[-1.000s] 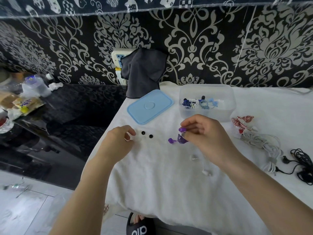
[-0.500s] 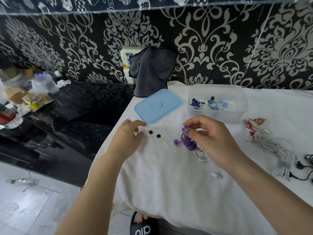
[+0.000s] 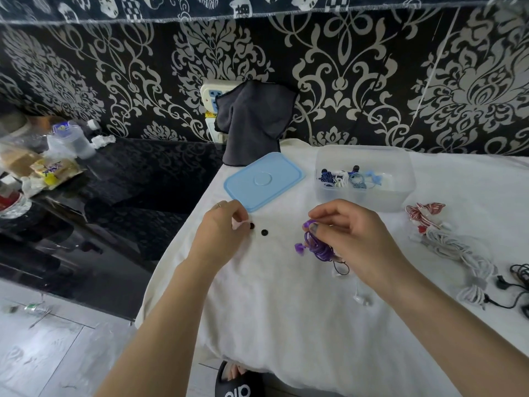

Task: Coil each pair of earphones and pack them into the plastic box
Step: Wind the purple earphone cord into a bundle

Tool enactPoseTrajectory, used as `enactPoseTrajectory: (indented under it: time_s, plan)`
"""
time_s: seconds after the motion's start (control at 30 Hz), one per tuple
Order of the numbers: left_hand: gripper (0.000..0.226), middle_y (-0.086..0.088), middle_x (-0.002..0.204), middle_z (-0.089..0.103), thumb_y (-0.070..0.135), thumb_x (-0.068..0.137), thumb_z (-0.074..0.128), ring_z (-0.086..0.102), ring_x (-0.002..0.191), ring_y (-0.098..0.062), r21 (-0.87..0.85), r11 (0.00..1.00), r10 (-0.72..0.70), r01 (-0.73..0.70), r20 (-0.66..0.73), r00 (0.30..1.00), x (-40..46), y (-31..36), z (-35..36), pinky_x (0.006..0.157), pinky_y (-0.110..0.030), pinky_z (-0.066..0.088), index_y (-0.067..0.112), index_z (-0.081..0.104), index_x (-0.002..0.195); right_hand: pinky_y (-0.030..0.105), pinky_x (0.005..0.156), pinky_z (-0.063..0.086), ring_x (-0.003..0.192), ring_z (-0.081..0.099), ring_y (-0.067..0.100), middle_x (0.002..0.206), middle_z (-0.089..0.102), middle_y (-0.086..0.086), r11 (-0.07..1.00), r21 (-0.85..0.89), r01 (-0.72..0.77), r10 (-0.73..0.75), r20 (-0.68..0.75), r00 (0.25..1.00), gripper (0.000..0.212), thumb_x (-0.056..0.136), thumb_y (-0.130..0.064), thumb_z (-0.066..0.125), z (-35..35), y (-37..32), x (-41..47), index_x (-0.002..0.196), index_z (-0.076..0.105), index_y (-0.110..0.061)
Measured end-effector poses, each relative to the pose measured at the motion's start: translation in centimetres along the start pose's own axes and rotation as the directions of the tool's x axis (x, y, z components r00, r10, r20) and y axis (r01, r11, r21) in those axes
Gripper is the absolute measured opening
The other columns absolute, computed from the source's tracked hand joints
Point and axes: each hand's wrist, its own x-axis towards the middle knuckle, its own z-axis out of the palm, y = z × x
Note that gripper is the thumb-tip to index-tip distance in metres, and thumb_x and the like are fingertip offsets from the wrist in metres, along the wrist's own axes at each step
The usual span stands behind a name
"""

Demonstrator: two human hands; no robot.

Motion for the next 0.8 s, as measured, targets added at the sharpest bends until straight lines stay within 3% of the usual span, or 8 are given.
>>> enactPoseTrajectory:
  time_s: [0.13, 0.3, 0.47, 0.63, 0.8]
  plan:
    - [0.013, 0.011, 0.091, 0.067, 0.01, 0.091, 0.067, 0.052, 0.057, -0.004, -0.163, 0.986, 0.017, -0.019, -0.017, 1.0, -0.7, 2.1, -1.2, 0.046, -0.012, 0.038, 0.02, 0.059, 0.088, 0.016, 0.063, 0.053, 0.075, 0.073, 0.007, 0.087, 0.078, -0.005, 0.999, 0.048, 0.008, -0.007, -0.02, 1.0, 0.012, 0.091, -0.007, 0.069, -0.4, -0.4, -0.1, 0.097, 0.072, -0.017]
    - [0.016, 0.021, 0.078, 0.063, 0.01, 0.09, 0.07, 0.055, 0.061, -0.007, -0.305, 0.945, 0.127, -0.119, 0.007, 0.992, -2.4, 5.6, -1.9, 0.055, -0.014, 0.041, 0.021, 0.06, 0.086, 0.021, 0.067, 0.058, 0.079, 0.074, 0.013, 0.088, 0.079, 0.001, 0.997, 0.077, 0.019, -0.018, -0.024, 1.0, 0.012, 0.091, -0.006, 0.068, -0.8, -1.0, -0.2, 0.096, 0.074, -0.015]
    - [0.019, 0.014, 0.081, 0.063, 0.004, 0.087, 0.072, 0.054, 0.065, -0.006, -0.335, 0.906, 0.297, -0.26, 0.065, 0.953, -3.8, 8.2, -1.4, 0.062, -0.019, 0.046, 0.02, 0.062, 0.086, 0.024, 0.072, 0.06, 0.081, 0.074, 0.012, 0.087, 0.079, -0.002, 0.999, 0.018, 0.045, -0.045, -0.013, 0.999, 0.016, 0.091, -0.004, 0.067, -1.0, -1.0, -0.4, 0.095, 0.074, -0.018]
    - [0.019, 0.014, 0.079, 0.064, 0.007, 0.085, 0.076, 0.054, 0.065, -0.004, -0.355, 0.896, 0.309, -0.266, 0.069, 0.949, -3.9, 9.0, -1.3, 0.062, -0.015, 0.043, 0.021, 0.062, 0.086, 0.038, 0.07, 0.062, 0.074, 0.073, 0.015, 0.08, 0.077, -0.003, 0.993, -0.088, 0.074, -0.077, -0.023, 0.997, 0.021, 0.09, -0.007, 0.066, -1.0, -0.8, -0.6, 0.091, 0.075, -0.025]
    - [0.022, 0.013, 0.077, 0.062, 0.006, 0.084, 0.076, 0.053, 0.065, -0.006, -0.332, 0.897, 0.327, -0.29, 0.058, 0.943, -3.9, 9.2, -1.4, 0.061, -0.015, 0.042, 0.022, 0.061, 0.084, 0.033, 0.065, 0.059, 0.072, 0.073, 0.013, 0.08, 0.076, -0.004, 0.996, -0.05, 0.072, -0.075, -0.062, 0.995, 0.018, 0.09, -0.009, 0.068, -1.1, -1.0, -0.7, 0.091, 0.073, -0.026]
